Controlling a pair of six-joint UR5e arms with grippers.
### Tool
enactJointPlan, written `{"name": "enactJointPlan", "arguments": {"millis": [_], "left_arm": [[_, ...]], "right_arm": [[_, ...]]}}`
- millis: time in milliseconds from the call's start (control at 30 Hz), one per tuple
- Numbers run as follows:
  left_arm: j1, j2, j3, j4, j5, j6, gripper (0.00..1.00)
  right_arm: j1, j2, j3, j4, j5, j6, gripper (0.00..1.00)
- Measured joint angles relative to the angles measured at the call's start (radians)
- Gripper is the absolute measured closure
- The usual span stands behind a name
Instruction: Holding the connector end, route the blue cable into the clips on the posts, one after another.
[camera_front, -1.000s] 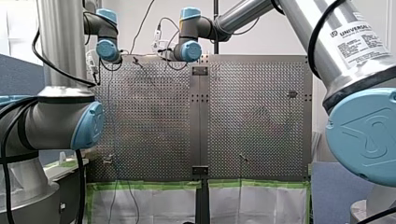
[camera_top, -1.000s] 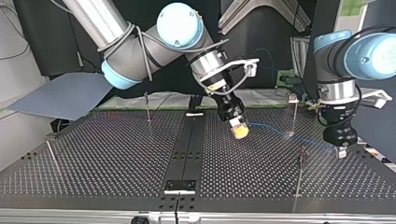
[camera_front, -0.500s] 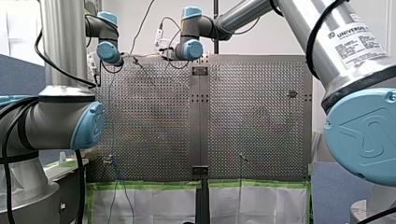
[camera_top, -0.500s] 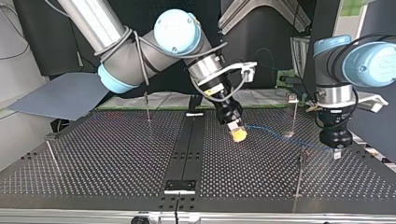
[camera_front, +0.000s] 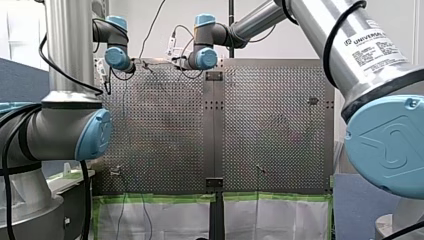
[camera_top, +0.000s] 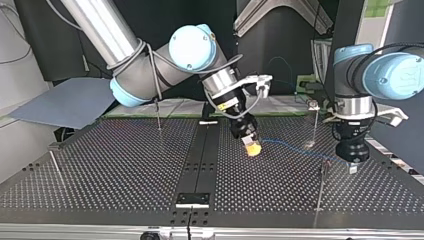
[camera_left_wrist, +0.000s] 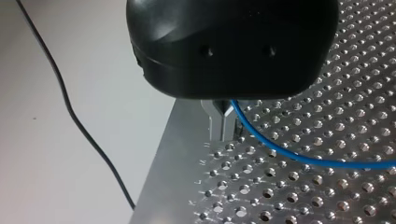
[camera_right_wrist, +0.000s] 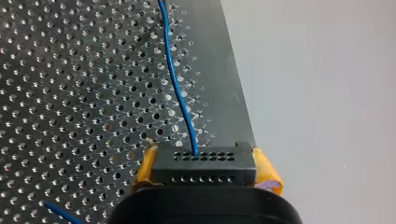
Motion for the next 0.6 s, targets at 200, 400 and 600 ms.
{"name": "enactJointPlan", "arguments": {"millis": [200,400,600], "left_arm": [[-0.006,-0.026,0.024,-0.002,-0.003,-0.004,1.00],[0.000,-0.029,0.036,0.000,-0.011,-0.006,1.00],[0.005,-0.030,0.039,0.000,-0.011,-0.007,1.00]], "right_arm": [[-0.010,0.011,-0.018,0.000,-0.007,0.007,1.00],[-0.010,0.040,-0.051,0.007,-0.018,0.008,1.00],[0.000,0.083,-0.096,0.030,-0.028,0.009,1.00]]}}
